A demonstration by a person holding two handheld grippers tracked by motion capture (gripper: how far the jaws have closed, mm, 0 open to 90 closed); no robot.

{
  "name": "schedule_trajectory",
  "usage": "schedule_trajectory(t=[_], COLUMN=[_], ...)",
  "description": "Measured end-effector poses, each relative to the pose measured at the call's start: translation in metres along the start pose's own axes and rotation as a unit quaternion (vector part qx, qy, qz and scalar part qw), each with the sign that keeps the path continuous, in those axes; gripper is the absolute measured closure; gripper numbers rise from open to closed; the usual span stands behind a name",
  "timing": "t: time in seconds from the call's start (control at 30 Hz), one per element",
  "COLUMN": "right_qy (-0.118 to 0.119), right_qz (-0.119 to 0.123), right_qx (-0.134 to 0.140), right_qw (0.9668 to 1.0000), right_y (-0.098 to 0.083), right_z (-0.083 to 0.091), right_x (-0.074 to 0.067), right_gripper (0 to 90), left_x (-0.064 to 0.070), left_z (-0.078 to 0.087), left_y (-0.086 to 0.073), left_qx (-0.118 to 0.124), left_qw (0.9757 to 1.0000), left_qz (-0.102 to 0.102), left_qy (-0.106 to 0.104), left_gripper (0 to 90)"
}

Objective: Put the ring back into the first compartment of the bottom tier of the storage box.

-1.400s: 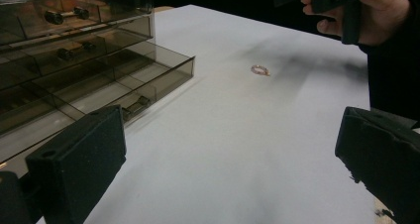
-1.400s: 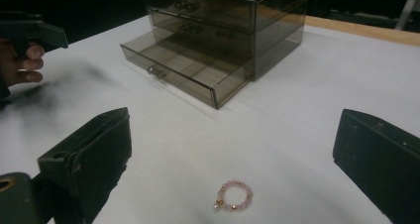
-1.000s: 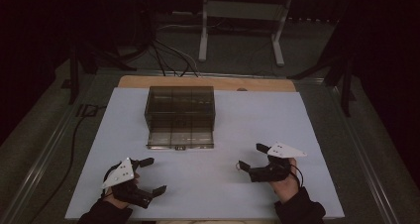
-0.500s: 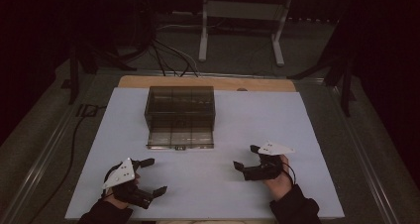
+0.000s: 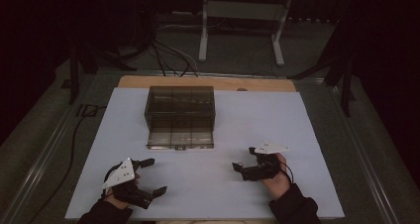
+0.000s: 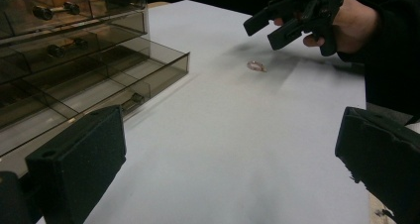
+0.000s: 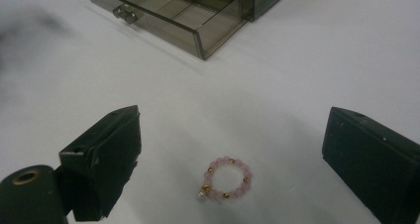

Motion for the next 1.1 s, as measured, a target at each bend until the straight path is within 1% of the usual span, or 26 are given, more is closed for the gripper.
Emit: schedule_trajectory(t=[0.1,0.17,0.2,0.33,0.4,0.43,0.53,0.57,0.6,0.63,0.67,0.73,0.8,0.83,0.9,1.03,1.07,1.1], right_qy=[-0.004,-0.019,-0.023,-0.029,-0.027,-0.03,-0.031,-0.032,-0.03,-0.03,-0.033,-0.031,-0.03,-0.03,-0.039,-0.04,-0.04,-0.04], right_qz=[0.0,-0.009,-0.011,-0.018,-0.022,-0.023,-0.035,-0.037,-0.039,-0.042,-0.04,-0.04,-0.042,-0.042,-0.034,-0.031,-0.031,-0.03], right_qx=[-0.001,-0.004,-0.004,-0.011,-0.014,-0.016,-0.021,-0.026,-0.03,-0.032,-0.035,-0.039,-0.042,-0.042,-0.054,-0.072,-0.072,-0.074], right_qw=[1.0,0.9998,0.9997,0.9994,0.9993,0.9992,0.9987,0.9984,0.9984,0.9982,0.998,0.998,0.9978,0.9978,0.9972,0.9962,0.9962,0.996], right_y=[0.0,0.0,-0.001,-0.001,-0.002,-0.002,-0.003,-0.005,-0.006,-0.006,-0.007,-0.008,-0.008,-0.008,-0.009,-0.014,-0.014,-0.015], right_z=[-0.001,-0.002,-0.002,-0.004,-0.004,-0.004,-0.004,-0.004,-0.004,-0.005,-0.005,-0.006,-0.005,-0.005,-0.006,-0.008,-0.008,-0.009], right_x=[0.0,0.002,0.003,0.004,0.003,0.003,0.006,0.006,0.006,0.006,0.007,0.006,0.006,0.006,0.006,0.006,0.006,0.006], right_gripper=[8.1,13.0,12.9,15.6,16.8,19.1,25.5,30.3,33.0,34.0,37.0,44.4,55.3,55.3,60.4,64.3,64.3,66.6], left_x=[0.0,0.0,0.001,0.001,0.001,0.001,0.001,0.001,0.001,0.001,0.001,0.001,0.001,0.001,0.001,0.001,0.001,0.001], left_z=[0.0,0.0,0.0,0.0,0.0,0.0,0.0,-0.001,-0.001,-0.001,0.0,0.0,0.0,0.0,0.0,0.0,0.0,0.0], left_y=[0.0,0.001,0.001,0.001,0.001,0.001,0.001,0.0,0.0,0.0,0.001,0.001,0.001,0.001,0.001,0.001,0.001,0.001], left_qx=[0.0,0.002,0.002,0.002,0.001,0.001,0.0,0.0,0.0,0.0,0.001,0.001,0.003,0.003,0.002,0.003,0.003,0.004], left_qw=[1.0,1.0,1.0,1.0,1.0,1.0,1.0,1.0,1.0,1.0,1.0,1.0,1.0,1.0,1.0,1.0,1.0,1.0], left_qz=[0.0,0.001,0.001,0.001,0.001,0.001,0.003,0.002,0.002,0.002,0.002,0.002,0.004,0.004,0.003,0.004,0.004,0.004], left_qy=[0.0,-0.003,-0.003,-0.004,-0.004,-0.004,-0.007,-0.007,-0.007,-0.007,-0.007,-0.007,-0.007,-0.007,-0.007,-0.007,-0.007,-0.007], left_gripper=[0.5,0.5,0.5,0.5,0.5,0.5,0.5,0.5,0.5,0.5,0.5,0.5,0.5,0.5,0.5,0.5,0.5,0.5])
Point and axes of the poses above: each handheld gripper's, and its own axes: z roughly backward along the jaws, y roughly out of its top, x roughly to its right, the point moved 8 cm from there along -z, roughly forward along the jaws, and after that the axes turned 5 degrees about z, right-handed, at the moved point
